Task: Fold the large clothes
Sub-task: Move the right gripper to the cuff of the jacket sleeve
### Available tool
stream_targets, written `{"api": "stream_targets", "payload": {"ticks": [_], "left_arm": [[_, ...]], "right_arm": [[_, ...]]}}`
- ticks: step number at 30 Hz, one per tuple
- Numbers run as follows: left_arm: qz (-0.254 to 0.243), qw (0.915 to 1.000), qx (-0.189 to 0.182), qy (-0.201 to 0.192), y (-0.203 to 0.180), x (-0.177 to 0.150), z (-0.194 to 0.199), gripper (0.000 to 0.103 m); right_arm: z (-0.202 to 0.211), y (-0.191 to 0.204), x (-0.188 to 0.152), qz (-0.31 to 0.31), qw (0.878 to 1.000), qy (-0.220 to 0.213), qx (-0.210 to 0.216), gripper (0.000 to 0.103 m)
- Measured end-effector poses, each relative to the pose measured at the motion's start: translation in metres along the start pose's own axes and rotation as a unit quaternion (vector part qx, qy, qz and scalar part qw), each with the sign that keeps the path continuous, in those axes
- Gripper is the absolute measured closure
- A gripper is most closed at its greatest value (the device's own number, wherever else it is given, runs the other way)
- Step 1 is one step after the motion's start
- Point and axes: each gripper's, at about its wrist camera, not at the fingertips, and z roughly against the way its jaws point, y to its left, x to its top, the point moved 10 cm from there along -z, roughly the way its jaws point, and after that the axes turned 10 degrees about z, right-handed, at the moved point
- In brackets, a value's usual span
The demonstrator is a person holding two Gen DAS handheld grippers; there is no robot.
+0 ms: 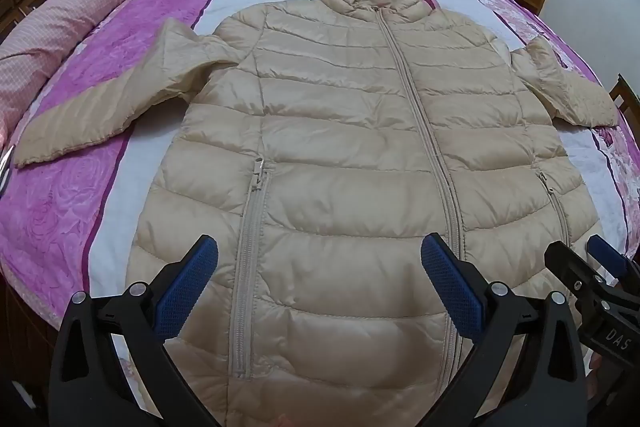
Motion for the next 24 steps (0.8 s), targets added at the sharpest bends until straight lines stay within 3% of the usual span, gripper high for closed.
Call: {"api": "stream_targets", "payload": {"ticks": [24], "left_arm": [[-0.001, 1.0, -0.001, -0.002, -0.0004, 0.0007, 0.0001, 0.005]], "right_arm": [[0.0044, 0.0023, 0.0, -0.002, 1.0, -0.004, 0.0, 0.004]]}}
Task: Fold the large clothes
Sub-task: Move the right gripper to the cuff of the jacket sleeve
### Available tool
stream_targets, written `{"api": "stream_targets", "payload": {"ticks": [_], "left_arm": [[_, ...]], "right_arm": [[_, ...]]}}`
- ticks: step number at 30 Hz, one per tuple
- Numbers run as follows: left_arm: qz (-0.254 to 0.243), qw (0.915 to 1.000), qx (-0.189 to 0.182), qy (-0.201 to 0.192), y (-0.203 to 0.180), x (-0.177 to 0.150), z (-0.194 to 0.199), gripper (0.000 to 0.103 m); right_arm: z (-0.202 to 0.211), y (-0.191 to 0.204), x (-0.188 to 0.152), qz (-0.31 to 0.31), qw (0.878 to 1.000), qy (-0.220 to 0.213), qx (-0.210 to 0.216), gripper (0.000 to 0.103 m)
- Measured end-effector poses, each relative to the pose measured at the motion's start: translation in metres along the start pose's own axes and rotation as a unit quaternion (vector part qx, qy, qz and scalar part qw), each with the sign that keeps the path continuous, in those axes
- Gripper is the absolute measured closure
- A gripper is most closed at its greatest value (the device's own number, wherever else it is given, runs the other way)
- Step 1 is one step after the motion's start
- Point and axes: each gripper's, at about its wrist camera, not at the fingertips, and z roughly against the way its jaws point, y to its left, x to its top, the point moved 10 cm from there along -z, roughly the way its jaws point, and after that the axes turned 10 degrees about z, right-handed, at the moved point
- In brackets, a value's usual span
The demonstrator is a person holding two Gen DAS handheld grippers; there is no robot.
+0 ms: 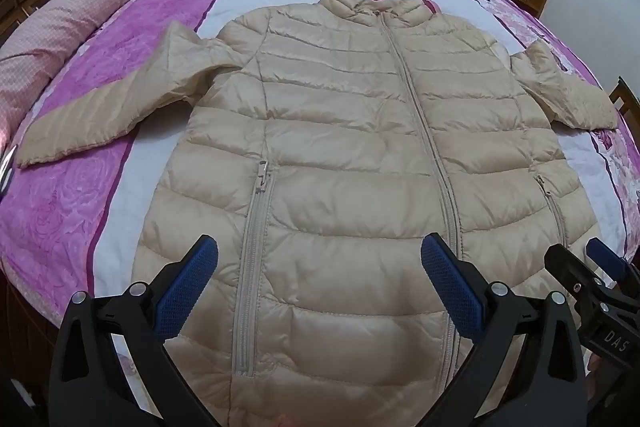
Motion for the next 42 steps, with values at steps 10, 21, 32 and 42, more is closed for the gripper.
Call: {"api": "stream_targets", "payload": {"ticks": [10, 21, 32, 42], "left_arm": [[-0.006, 1.0, 0.001, -0.004, -0.003, 0.004, 0.008, 0.005], [-0.004, 1.0, -0.009, 0.0, -0.021, 0.028, 0.005, 0.005], [-0.002, 1.0, 0.004, -0.002, -0.041, 0.05, -0.007, 0.005], [-0.029, 0.9984, 0.009, 0.048, -0.079, 0.025, -0.042, 0.005]], "right_arm": [[0.006, -0.011, 0.006, -0.007, 1.0, -0.01, 0.004, 0.004], [0.048, -0.116, 0.042, -0.029, 0.998, -0.046, -0.034, 0.004], [0.06, -0.267, 0.079, -0.086, 0.988, -0.084, -0.091, 0.004], [0.019, -0.372, 0.121, -0.131, 0.981, -0.093, -0.108, 0.004]]}}
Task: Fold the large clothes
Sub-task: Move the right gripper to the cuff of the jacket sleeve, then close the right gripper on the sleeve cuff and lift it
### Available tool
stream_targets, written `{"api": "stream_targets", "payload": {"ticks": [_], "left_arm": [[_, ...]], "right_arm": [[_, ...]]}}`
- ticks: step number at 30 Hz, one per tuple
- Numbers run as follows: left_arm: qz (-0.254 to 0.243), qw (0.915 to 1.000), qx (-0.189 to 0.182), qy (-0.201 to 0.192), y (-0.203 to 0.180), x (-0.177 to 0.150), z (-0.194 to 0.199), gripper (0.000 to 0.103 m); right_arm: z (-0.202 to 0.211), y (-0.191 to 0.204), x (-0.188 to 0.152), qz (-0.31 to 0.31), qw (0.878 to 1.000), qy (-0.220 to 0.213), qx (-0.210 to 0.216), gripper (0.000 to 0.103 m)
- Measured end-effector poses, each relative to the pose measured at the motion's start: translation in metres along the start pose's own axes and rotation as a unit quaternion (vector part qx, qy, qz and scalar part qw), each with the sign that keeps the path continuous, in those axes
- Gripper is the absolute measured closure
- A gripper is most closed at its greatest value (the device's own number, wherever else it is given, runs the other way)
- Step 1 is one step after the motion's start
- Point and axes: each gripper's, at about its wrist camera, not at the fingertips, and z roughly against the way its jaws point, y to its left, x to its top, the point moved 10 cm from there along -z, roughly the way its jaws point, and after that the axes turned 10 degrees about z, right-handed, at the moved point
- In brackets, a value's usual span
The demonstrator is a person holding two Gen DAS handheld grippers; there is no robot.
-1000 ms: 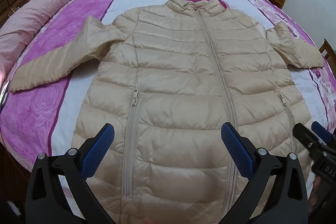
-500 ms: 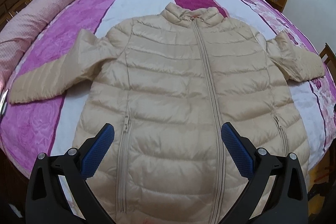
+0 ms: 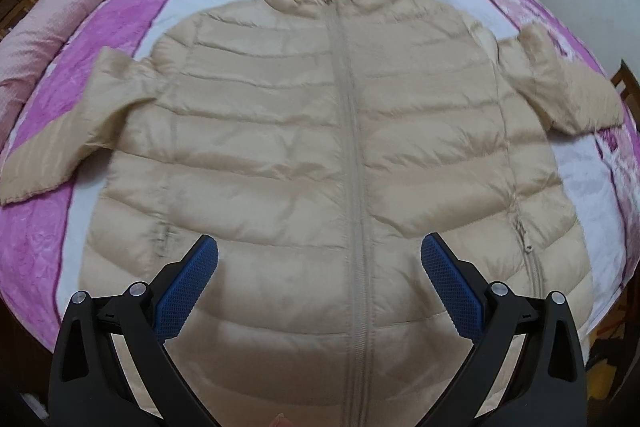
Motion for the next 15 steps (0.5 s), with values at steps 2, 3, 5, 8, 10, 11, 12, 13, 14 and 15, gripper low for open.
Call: {"api": "stream_targets", "payload": {"ticks": [2, 3, 5, 8, 10, 11, 12, 13, 14, 15], "left_arm": [[-0.006, 0.9999, 0.004, 0.014, -0.006, -0.007, -0.01, 0.005], [-0.008, 0.9998, 0.006, 0.017, -0.007, -0.01, -0.014, 0.005], [-0.014, 0.9997, 0.014, 0.014, -0.009, -0.012, -0.018, 0.005], [-0.024, 0.9995, 0.018, 0.009, -0.01, -0.016, -0.022, 0.005], [-0.019, 0.9997, 0.015, 0.011, -0.009, -0.019, -0.025, 0.005], [-0.011, 0.9998, 0.012, 0.012, -0.008, -0.02, -0.027, 0.005], [-0.005, 0.9999, 0.009, 0.013, -0.007, -0.021, -0.028, 0.005], [-0.004, 0.9999, 0.009, 0.013, -0.006, -0.021, -0.03, 0.005], [-0.005, 0.9999, 0.008, 0.01, -0.007, -0.021, -0.031, 0.004], [-0.005, 1.0, 0.005, 0.006, -0.007, -0.021, -0.032, 0.004]], "right_arm": [[-0.017, -0.01, 0.007, -0.016, 1.0, 0.006, 0.005, 0.004], [-0.023, -0.013, 0.009, -0.022, 1.0, 0.009, 0.006, 0.004], [-0.042, -0.022, 0.014, -0.037, 0.999, 0.018, 0.01, 0.004], [-0.065, -0.032, 0.019, -0.046, 0.999, 0.028, 0.007, 0.004], [-0.078, -0.034, 0.023, -0.048, 0.998, 0.03, 0.008, 0.004], [-0.084, -0.036, 0.024, -0.051, 0.998, 0.031, 0.007, 0.004], [-0.089, -0.036, 0.026, -0.052, 0.998, 0.033, 0.008, 0.004], [-0.097, -0.037, 0.027, -0.056, 0.998, 0.036, 0.008, 0.004], [-0.103, -0.039, 0.028, -0.058, 0.998, 0.038, 0.005, 0.004], [-0.109, -0.04, 0.028, -0.055, 0.998, 0.041, 0.0, 0.004]]}}
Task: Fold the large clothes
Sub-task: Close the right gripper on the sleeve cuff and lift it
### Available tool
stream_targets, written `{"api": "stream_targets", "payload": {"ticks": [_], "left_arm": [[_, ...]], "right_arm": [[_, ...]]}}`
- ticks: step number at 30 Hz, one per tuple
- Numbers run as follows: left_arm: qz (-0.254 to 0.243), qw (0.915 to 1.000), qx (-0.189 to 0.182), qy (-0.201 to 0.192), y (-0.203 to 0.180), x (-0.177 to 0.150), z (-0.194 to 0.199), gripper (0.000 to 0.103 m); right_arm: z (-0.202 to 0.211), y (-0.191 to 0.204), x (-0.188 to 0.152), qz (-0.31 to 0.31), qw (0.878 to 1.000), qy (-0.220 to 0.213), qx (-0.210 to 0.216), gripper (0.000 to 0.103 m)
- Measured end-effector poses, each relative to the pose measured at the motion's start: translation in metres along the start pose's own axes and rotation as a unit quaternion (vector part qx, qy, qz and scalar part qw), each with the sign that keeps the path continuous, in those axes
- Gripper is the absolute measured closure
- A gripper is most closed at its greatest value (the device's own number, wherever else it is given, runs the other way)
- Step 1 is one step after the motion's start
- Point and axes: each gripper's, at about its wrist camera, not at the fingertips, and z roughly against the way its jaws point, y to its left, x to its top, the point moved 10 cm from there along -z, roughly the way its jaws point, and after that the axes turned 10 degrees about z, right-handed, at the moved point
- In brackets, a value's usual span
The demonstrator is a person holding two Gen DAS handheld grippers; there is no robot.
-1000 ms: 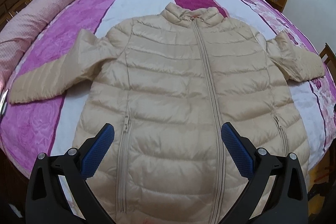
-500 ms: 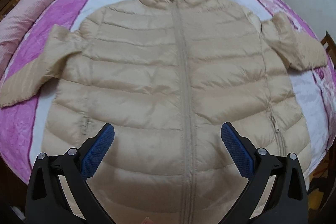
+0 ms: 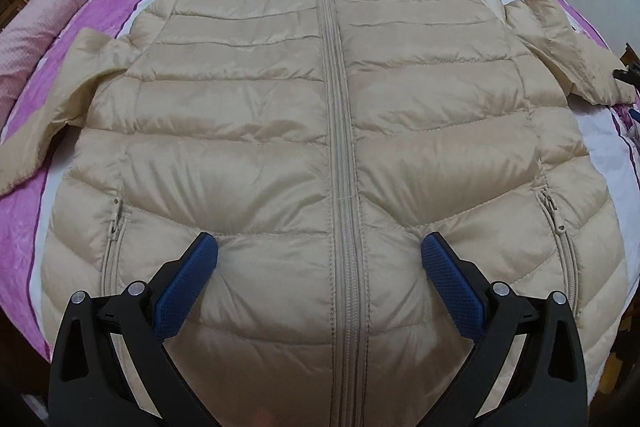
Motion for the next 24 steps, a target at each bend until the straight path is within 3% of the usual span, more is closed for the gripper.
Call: {"api": "stream_targets", "payload": {"ticks": [11, 14, 16, 18, 24], "left_arm": [[-0.002, 0.9999, -0.014, -0.005, -0.001, 0.0, -0.005, 0.004], [-0.006, 0.9997, -0.015, -0.015, -0.001, 0.0, -0.005, 0.004], [-0.005, 0.9997, -0.015, -0.021, -0.002, 0.001, -0.004, 0.004], [-0.006, 0.9995, -0.014, -0.029, -0.003, 0.0, -0.003, 0.004], [-0.009, 0.9991, -0.02, -0.035, -0.001, 0.001, -0.002, 0.004]], "right_arm": [[-0.024, -0.001, -0.003, 0.016, 0.999, 0.025, -0.041, 0.005], [-0.017, 0.002, -0.002, 0.024, 0.998, 0.012, -0.054, 0.031], [-0.01, 0.007, -0.002, 0.031, 0.999, 0.005, -0.043, 0.067], [0.0, 0.014, -0.004, 0.019, 1.0, 0.002, 0.006, 0.093], [0.048, 0.034, -0.007, 0.032, 0.998, -0.035, 0.051, 0.096]]}}
